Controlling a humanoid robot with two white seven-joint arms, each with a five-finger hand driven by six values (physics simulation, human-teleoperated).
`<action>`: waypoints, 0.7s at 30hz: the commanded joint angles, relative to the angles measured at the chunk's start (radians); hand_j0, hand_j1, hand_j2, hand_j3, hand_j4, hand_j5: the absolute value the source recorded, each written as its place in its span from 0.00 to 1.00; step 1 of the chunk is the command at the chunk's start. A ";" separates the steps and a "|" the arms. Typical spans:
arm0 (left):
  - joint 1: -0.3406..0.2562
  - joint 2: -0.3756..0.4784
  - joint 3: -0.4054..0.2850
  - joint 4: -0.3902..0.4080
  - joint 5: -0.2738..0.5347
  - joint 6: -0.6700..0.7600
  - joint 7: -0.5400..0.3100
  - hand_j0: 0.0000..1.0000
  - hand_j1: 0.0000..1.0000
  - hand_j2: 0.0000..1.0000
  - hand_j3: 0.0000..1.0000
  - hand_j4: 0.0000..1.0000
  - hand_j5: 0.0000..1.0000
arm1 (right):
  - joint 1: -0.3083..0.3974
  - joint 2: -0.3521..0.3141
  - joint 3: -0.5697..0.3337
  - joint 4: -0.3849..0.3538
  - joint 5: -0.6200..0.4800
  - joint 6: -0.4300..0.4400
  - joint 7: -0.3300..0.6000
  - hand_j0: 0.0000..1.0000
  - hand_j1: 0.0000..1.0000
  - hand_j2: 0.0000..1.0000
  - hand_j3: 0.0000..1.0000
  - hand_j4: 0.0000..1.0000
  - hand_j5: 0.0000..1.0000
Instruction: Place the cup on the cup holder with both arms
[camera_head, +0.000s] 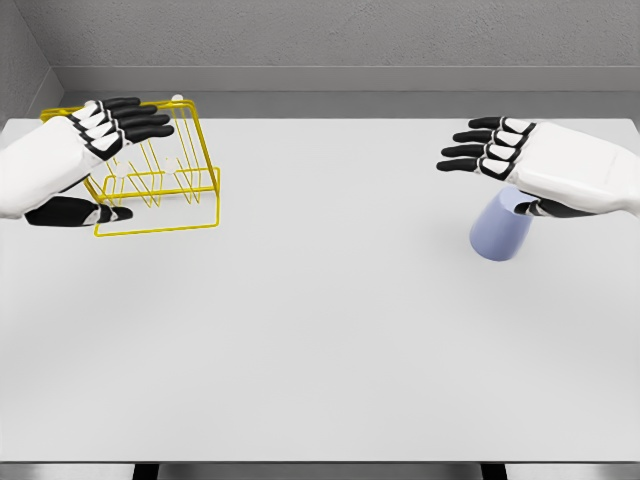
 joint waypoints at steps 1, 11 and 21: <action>-0.002 -0.006 0.001 0.000 0.009 0.001 0.000 1.00 1.00 1.00 1.00 1.00 1.00 | 0.000 -0.001 0.000 -0.001 -0.002 0.001 0.000 1.00 1.00 1.00 1.00 1.00 1.00; -0.006 -0.102 -0.002 0.000 0.010 0.001 0.000 1.00 1.00 1.00 1.00 1.00 1.00 | -0.086 0.050 -0.020 0.154 -0.160 0.001 0.533 1.00 1.00 1.00 1.00 1.00 1.00; -0.008 -0.247 -0.181 0.000 0.018 0.001 0.004 1.00 1.00 1.00 1.00 1.00 1.00 | -0.290 0.188 0.123 0.294 0.014 0.001 0.533 1.00 1.00 1.00 1.00 1.00 1.00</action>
